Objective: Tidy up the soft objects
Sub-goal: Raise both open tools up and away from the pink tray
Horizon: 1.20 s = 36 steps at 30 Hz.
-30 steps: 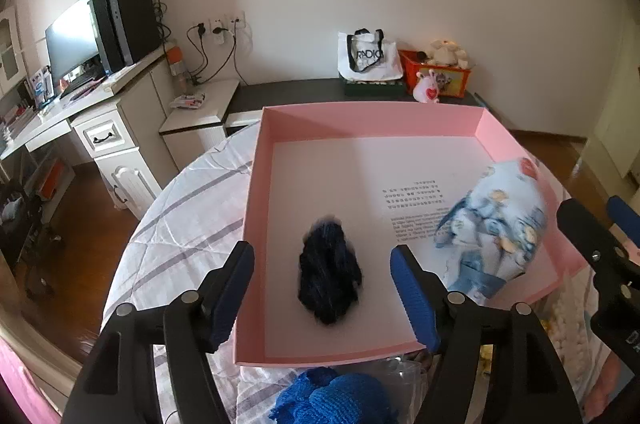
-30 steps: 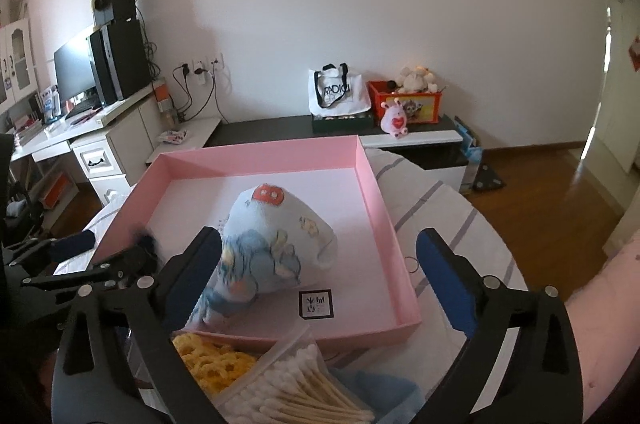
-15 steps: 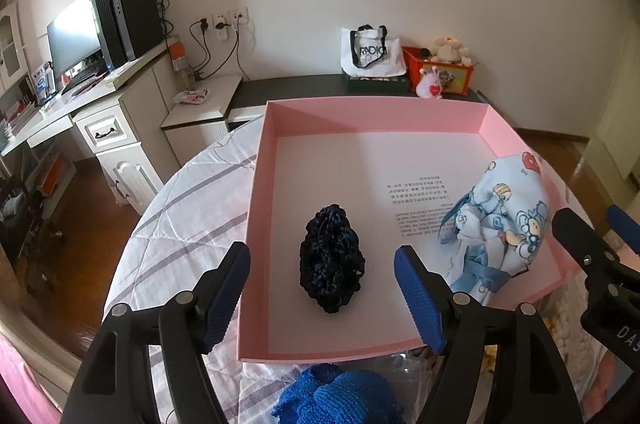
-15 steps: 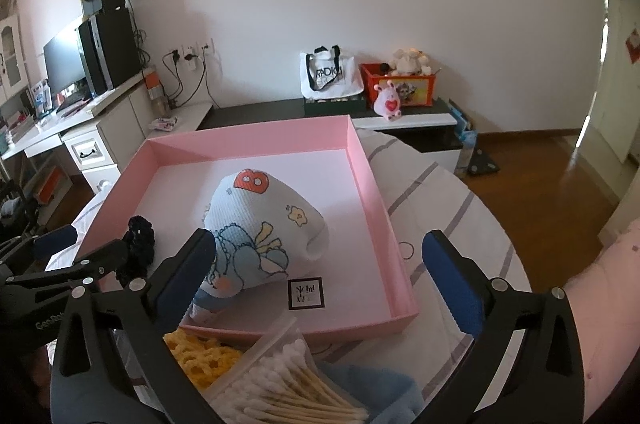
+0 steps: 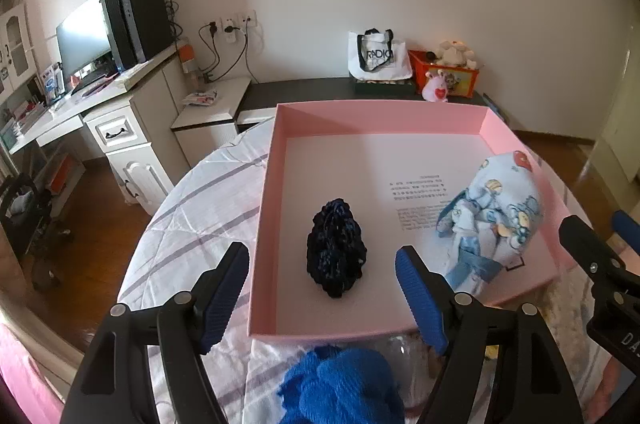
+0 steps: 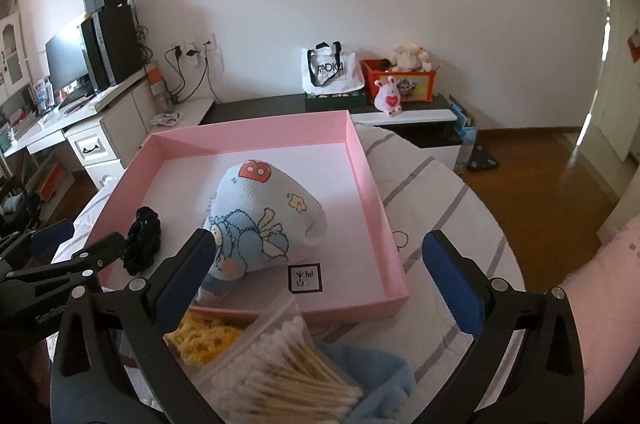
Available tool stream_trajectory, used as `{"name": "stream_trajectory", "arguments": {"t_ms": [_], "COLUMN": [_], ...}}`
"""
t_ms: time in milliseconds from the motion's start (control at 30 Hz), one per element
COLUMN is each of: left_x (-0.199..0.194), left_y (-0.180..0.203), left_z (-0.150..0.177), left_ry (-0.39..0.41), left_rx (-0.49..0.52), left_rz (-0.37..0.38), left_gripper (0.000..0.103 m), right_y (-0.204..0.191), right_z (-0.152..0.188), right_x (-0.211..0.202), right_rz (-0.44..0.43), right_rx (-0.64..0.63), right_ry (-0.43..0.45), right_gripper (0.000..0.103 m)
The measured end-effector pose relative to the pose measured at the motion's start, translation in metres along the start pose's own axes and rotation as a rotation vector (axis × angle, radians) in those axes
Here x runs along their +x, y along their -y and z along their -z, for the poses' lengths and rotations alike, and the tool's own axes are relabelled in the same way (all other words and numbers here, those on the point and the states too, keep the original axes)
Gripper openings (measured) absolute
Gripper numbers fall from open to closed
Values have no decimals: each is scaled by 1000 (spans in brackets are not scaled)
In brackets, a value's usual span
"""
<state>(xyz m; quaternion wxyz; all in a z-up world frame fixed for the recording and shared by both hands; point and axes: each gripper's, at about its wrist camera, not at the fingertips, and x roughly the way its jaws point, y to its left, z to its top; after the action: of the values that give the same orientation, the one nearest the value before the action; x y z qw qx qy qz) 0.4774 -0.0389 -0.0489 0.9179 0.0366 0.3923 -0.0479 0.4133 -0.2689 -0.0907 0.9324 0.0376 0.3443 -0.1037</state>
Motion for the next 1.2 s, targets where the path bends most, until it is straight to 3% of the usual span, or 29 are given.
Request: {"name": "stream_trajectory", "arguments": {"t_ms": [367,1200], "left_x": [-59,-239], "left_y": [2,10], "left_z": [22,109], "left_ry": [35,197], "left_rx": [-27,-56], "left_rz": [7,-19], "left_gripper": [73,91], "right_y": [7,9], "right_z": [6,46], "right_x": [-51,-201], "right_rz": [14,-2], "right_rx": [-18,-50], "right_ry": [50,211], "right_gripper": [103,103]}}
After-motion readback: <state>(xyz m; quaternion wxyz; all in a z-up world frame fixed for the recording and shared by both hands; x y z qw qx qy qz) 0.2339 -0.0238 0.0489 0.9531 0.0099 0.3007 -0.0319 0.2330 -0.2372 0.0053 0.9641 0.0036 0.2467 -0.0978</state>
